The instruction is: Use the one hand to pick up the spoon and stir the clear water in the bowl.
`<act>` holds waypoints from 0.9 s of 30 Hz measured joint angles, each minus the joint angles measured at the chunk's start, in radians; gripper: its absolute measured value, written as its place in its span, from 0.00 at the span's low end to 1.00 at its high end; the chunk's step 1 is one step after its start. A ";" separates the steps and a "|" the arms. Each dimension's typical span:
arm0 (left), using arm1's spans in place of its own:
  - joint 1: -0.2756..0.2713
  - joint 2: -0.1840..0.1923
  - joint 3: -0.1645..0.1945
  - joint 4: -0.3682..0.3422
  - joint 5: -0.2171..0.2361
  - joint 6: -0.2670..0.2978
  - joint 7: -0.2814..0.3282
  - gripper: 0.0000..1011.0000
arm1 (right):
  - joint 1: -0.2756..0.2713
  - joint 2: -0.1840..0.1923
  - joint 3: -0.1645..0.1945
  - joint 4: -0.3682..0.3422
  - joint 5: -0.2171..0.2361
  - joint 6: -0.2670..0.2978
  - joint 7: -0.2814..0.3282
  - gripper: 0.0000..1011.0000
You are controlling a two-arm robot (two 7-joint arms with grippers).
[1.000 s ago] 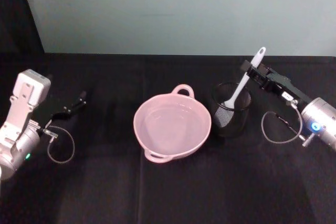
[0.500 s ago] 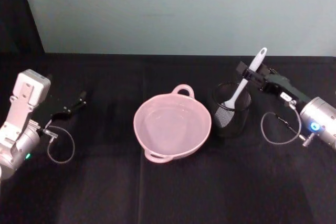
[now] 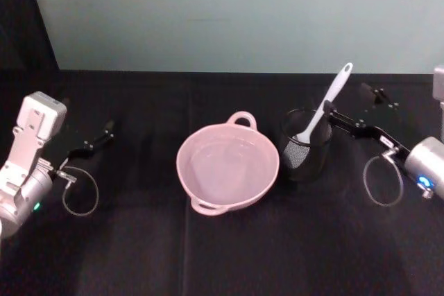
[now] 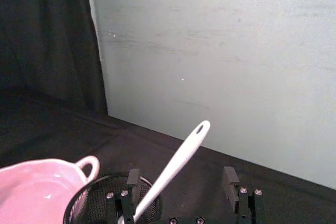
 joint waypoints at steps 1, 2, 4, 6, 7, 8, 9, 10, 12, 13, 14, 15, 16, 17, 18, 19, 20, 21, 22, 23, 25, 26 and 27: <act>0.000 0.000 0.000 0.000 0.000 0.000 0.000 1.00 | -0.021 0.011 0.009 -0.025 -0.013 -0.010 -0.015 0.99; 0.000 0.000 0.000 0.000 0.000 0.000 0.000 1.00 | -0.031 0.016 0.014 -0.036 -0.018 -0.014 -0.021 0.99; 0.000 0.000 0.000 0.000 0.000 0.000 0.000 1.00 | -0.072 0.035 0.033 -0.082 -0.033 -0.027 -0.046 0.99; 0.000 0.000 0.000 0.000 0.000 0.000 0.000 1.00 | -0.099 0.048 0.046 -0.110 -0.045 -0.039 -0.061 0.99; 0.000 0.000 0.000 0.000 0.000 0.000 0.000 1.00 | -0.125 0.059 0.057 -0.134 -0.060 -0.054 -0.077 0.99; 0.000 0.000 0.000 0.000 0.000 0.000 0.000 1.00 | -0.142 0.065 0.064 -0.148 -0.068 -0.063 -0.087 0.99; 0.000 0.000 0.000 0.000 0.000 0.000 0.000 1.00 | -0.155 0.069 0.070 -0.159 -0.075 -0.071 -0.095 0.99; 0.000 0.000 0.000 0.000 0.000 0.000 0.000 1.00 | -0.169 0.072 0.076 -0.168 -0.081 -0.079 -0.103 0.99; 0.000 0.000 0.000 0.000 0.000 0.000 0.000 1.00 | -0.208 0.081 0.094 -0.190 -0.101 -0.103 -0.128 0.99; 0.000 0.000 0.000 0.000 0.000 0.000 0.000 1.00 | -0.229 0.084 0.104 -0.198 -0.110 -0.115 -0.142 0.99; 0.000 0.000 0.000 0.000 0.000 0.000 0.000 1.00 | -0.229 0.084 0.104 -0.198 -0.110 -0.115 -0.142 0.99; 0.000 0.000 0.000 0.000 0.000 0.000 0.000 1.00 | -0.249 0.084 0.116 -0.201 -0.118 -0.127 -0.157 0.99; 0.000 0.000 0.000 0.000 0.000 0.000 0.000 1.00 | -0.258 0.083 0.122 -0.201 -0.122 -0.134 -0.164 0.99; 0.000 0.000 0.000 0.000 0.000 0.000 0.000 1.00 | -0.273 0.079 0.133 -0.199 -0.128 -0.147 -0.176 0.99; 0.000 0.000 0.000 0.000 0.000 0.000 0.000 1.00 | -0.279 0.076 0.138 -0.196 -0.130 -0.153 -0.183 0.99; 0.000 0.000 0.000 0.000 0.000 0.000 0.000 1.00 | -0.287 0.069 0.147 -0.186 -0.134 -0.166 -0.194 0.99; 0.000 0.000 0.000 0.000 0.000 0.000 0.000 1.00 | -0.290 0.065 0.152 -0.179 -0.135 -0.172 -0.199 0.99; 0.000 0.000 0.000 0.000 0.000 0.000 0.000 1.00 | -0.292 0.062 0.155 -0.173 -0.136 -0.176 -0.201 0.99; 0.000 0.000 0.000 0.000 0.000 0.000 0.000 1.00 | -0.293 0.058 0.159 -0.166 -0.136 -0.181 -0.204 0.99; 0.000 0.000 0.000 0.000 0.000 0.000 0.000 1.00 | -0.293 0.049 0.167 -0.153 -0.135 -0.188 -0.205 0.99; 0.000 0.000 0.000 0.000 0.000 0.000 0.000 1.00 | -0.287 0.035 0.175 -0.125 -0.129 -0.198 -0.204 0.99; 0.000 0.000 0.000 0.000 0.000 0.000 0.000 1.00 | -0.281 0.029 0.177 -0.114 -0.124 -0.203 -0.202 0.99; 0.000 0.000 0.000 0.000 0.000 0.000 0.000 1.00 | -0.276 0.024 0.178 -0.102 -0.120 -0.205 -0.198 0.99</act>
